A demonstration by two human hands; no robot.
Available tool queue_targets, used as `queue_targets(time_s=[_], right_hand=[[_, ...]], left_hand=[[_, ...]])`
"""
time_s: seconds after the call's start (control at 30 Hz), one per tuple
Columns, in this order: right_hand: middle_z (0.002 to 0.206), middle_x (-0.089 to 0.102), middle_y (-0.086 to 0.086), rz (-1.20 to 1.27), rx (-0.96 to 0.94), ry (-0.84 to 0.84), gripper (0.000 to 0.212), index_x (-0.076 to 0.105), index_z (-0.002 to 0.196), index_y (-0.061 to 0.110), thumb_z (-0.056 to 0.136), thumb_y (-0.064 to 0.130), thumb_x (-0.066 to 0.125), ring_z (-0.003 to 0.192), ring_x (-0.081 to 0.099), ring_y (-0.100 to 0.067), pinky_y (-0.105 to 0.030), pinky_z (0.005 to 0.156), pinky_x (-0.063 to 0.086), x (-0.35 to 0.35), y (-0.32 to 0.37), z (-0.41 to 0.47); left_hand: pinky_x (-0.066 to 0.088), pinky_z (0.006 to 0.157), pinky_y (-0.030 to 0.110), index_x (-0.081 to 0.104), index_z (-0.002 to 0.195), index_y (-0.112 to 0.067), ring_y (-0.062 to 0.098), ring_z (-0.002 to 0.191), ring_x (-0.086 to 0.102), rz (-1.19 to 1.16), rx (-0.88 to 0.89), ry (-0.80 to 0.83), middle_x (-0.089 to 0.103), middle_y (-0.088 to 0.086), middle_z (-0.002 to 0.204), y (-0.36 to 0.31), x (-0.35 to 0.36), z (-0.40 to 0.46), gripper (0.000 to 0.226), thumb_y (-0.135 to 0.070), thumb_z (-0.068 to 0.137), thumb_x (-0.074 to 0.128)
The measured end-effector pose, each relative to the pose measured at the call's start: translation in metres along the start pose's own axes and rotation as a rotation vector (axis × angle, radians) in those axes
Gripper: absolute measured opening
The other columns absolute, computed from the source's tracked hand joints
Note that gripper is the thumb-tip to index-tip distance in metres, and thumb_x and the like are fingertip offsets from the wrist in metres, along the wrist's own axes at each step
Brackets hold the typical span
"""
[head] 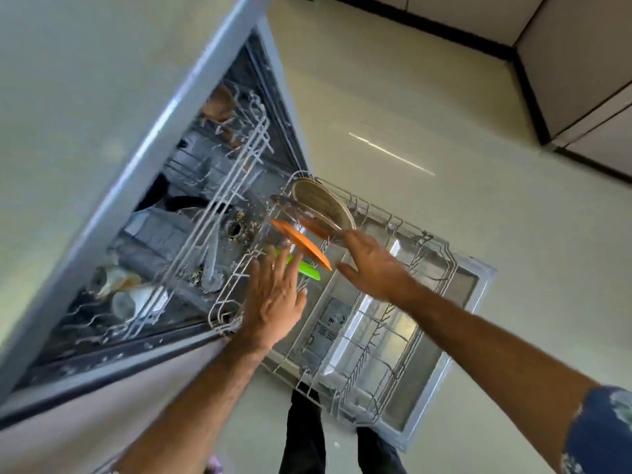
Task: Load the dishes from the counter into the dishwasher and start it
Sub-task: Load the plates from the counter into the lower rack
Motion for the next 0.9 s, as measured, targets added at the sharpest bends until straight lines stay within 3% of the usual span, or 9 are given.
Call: queue_targets(time_s=[0.1,0.2,0.37,0.47,0.6,0.7,0.9], right_hand=[[0.159,0.027,-0.011,-0.133,-0.1,0.099,0.071,0.024,0.155,0.015,0.096,0.038,0.057,0.144,0.03,-0.03,-0.043,0.118,0.029,0.014,0.06,-0.046],[0.163,0.019,-0.009,-0.243,-0.207,0.151,0.076,0.017,0.157,0.019,0.096,0.044,0.055,0.149,0.019,-0.028,-0.045,0.123,0.019,0.026,0.115,-0.087],[0.165,0.01,-0.006,-0.339,-0.355,0.258,0.077,0.007,0.159,0.023,0.099,0.055,0.042,0.153,0.008,-0.026,-0.051,0.124,0.009,0.045,0.198,-0.139],[0.167,0.001,-0.006,-0.415,-0.451,0.31,0.079,-0.001,0.159,0.022,0.1,0.054,0.039,0.154,0.001,-0.025,-0.048,0.124,0.001,0.066,0.247,-0.169],[0.167,-0.001,-0.003,-0.451,-0.628,0.357,0.078,0.001,0.159,0.022,0.099,0.054,0.039,0.154,-0.001,-0.022,-0.046,0.124,-0.002,0.109,0.339,-0.212],[0.167,0.005,-0.005,-0.447,-0.776,0.4,0.077,0.008,0.159,0.021,0.099,0.052,0.044,0.154,0.006,-0.024,-0.046,0.124,0.002,0.147,0.425,-0.255],[0.166,0.009,-0.005,-0.529,-1.112,0.438,0.078,0.01,0.159,0.022,0.098,0.051,0.048,0.153,0.011,-0.025,-0.047,0.124,0.009,0.237,0.594,-0.369]], left_hand=[[0.013,0.123,0.057,0.015,0.159,-0.015,0.033,0.154,-0.003,-0.04,-0.041,-0.018,-0.004,0.011,0.167,-0.011,-0.021,-0.068,0.075,-0.05,0.099,0.043],[0.016,0.122,0.057,0.019,0.158,-0.012,0.037,0.153,0.01,-0.059,-0.079,-0.072,0.009,0.013,0.166,-0.013,-0.04,-0.136,0.077,-0.052,0.098,0.045],[0.018,0.122,0.057,-0.003,0.158,-0.013,0.036,0.154,0.009,-0.105,-0.25,-0.051,0.007,0.013,0.167,0.015,-0.052,-0.254,0.084,-0.055,0.098,0.039],[0.02,0.121,0.057,0.006,0.16,-0.012,0.035,0.153,0.015,-0.134,-0.375,-0.04,0.015,0.012,0.166,0.037,-0.055,-0.329,0.083,-0.053,0.097,0.041],[0.022,0.12,0.059,0.021,0.159,-0.013,0.034,0.152,0.018,-0.219,-0.589,-0.119,0.024,0.01,0.164,0.077,-0.051,-0.447,0.077,-0.051,0.095,0.043],[0.015,0.122,0.058,0.015,0.16,-0.015,0.032,0.154,0.007,-0.242,-0.754,-0.175,0.012,0.005,0.167,0.103,-0.039,-0.547,0.075,-0.054,0.099,0.033],[0.006,0.124,0.054,0.02,0.159,-0.017,0.029,0.155,0.005,-0.314,-1.13,-0.299,0.011,0.003,0.168,0.136,-0.004,-0.769,0.073,-0.053,0.097,0.031]])
Point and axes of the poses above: each hand's wrist, its own z-axis towards the middle knuckle, its own x-axis out of the palm, y = z × x, the point moved 10 cm from there along z, towards the middle knuckle
